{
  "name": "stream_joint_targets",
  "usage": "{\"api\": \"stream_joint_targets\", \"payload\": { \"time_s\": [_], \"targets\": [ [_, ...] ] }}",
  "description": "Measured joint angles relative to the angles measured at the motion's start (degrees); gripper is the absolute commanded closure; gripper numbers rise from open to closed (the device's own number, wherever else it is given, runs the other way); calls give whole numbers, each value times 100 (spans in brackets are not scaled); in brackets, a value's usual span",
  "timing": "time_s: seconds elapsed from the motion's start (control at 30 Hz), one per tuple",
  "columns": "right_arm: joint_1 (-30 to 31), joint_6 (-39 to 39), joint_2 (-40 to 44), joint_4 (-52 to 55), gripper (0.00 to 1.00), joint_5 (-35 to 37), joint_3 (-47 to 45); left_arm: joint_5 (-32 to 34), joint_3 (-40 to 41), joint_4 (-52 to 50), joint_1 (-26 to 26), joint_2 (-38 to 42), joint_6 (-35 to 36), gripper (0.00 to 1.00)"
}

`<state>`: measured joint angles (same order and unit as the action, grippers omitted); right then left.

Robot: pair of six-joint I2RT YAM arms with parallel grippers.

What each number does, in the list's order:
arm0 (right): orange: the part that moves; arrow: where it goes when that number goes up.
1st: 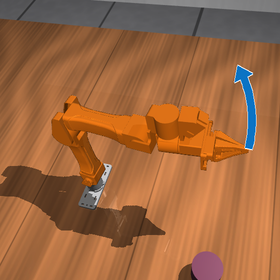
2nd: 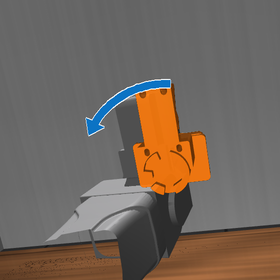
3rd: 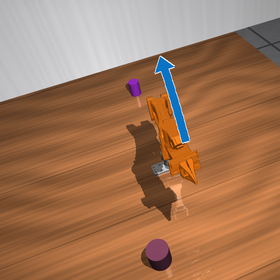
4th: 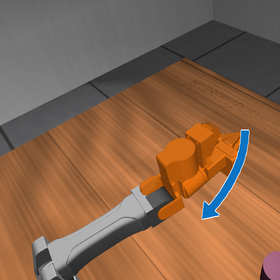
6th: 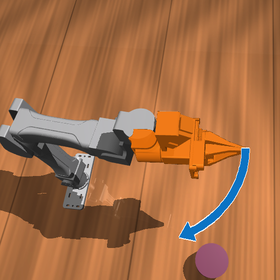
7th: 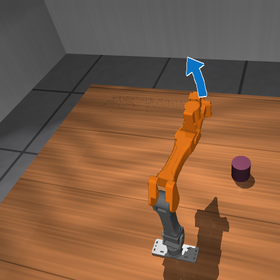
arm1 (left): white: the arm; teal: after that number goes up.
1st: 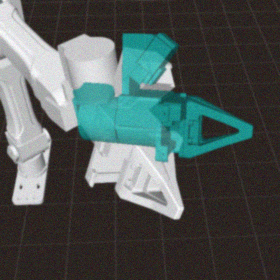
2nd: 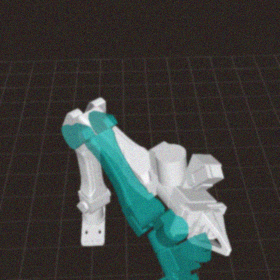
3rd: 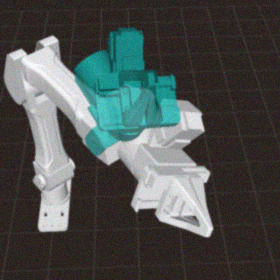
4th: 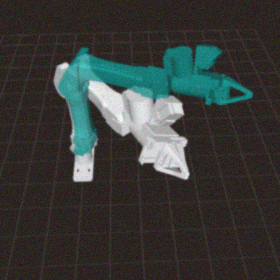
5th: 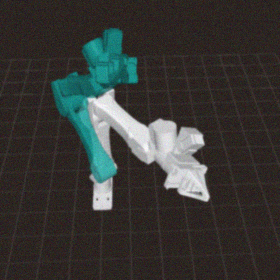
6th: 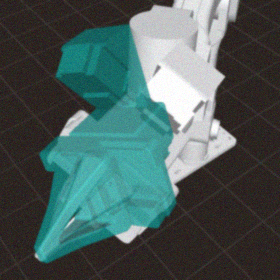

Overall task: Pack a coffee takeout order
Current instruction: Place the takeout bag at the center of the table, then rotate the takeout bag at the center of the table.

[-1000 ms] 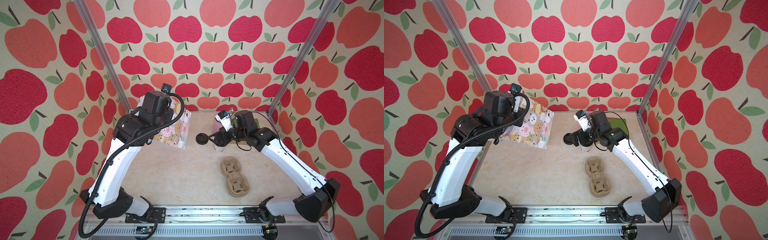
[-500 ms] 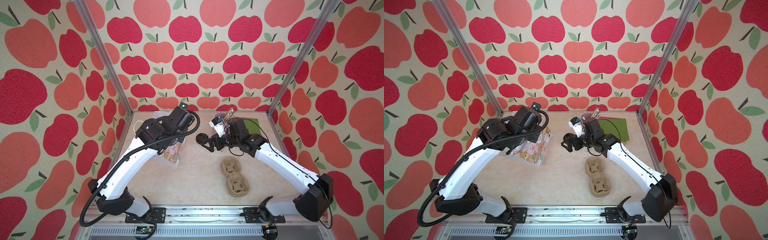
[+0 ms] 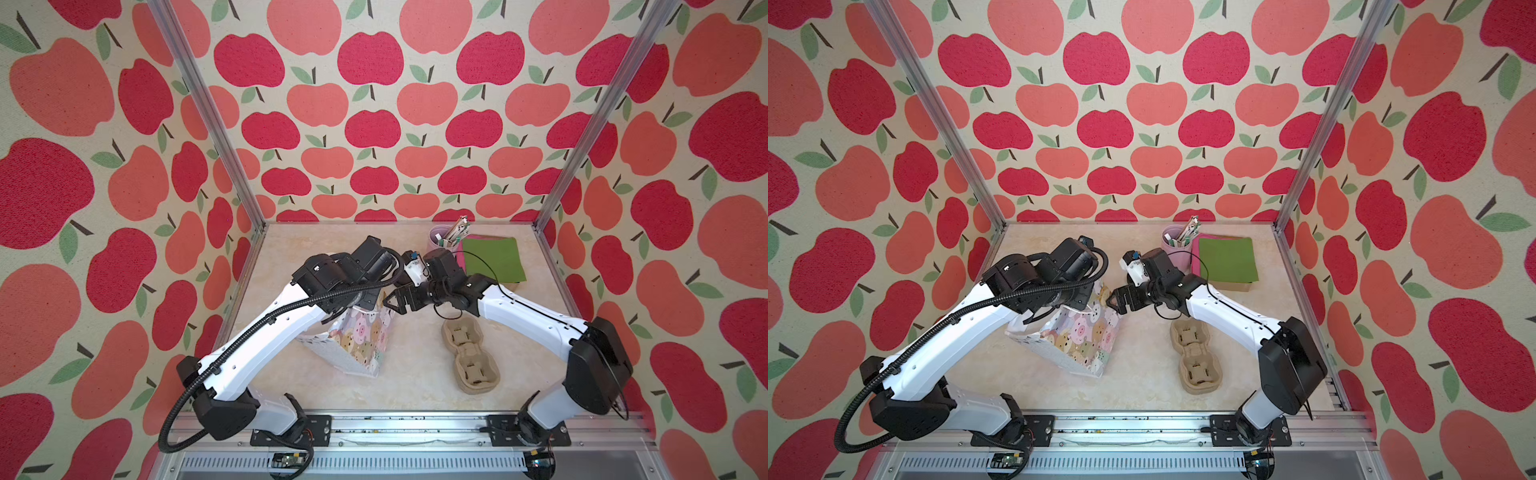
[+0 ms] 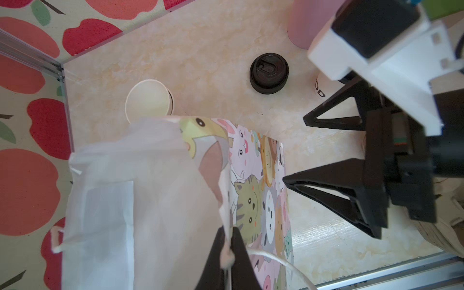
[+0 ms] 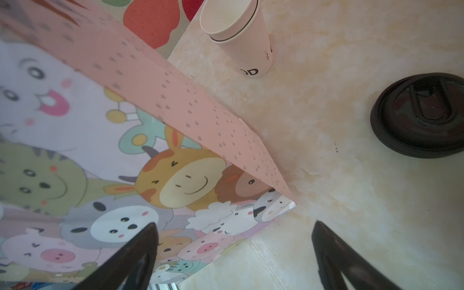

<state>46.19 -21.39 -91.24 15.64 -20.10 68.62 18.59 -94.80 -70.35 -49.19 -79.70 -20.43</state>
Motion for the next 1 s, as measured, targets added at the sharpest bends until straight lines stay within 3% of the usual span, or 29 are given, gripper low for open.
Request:
{"api": "stream_joint_targets", "payload": {
  "time_s": [0.33,0.67,0.8,1.0],
  "targets": [
    [-2,-13,-800,-76,1,-4,289,-807,901,1405,153,581,-254,61],
    [-74,103,-1318,15,1,-140,1121,-881,835,1827,634,1152,120,39],
    [-111,157,-1652,70,2,-374,1429,-841,774,1825,986,1451,380,29],
    [-107,179,-2177,195,3,-780,1932,-1139,772,1620,1880,1705,815,25]
  ]
}}
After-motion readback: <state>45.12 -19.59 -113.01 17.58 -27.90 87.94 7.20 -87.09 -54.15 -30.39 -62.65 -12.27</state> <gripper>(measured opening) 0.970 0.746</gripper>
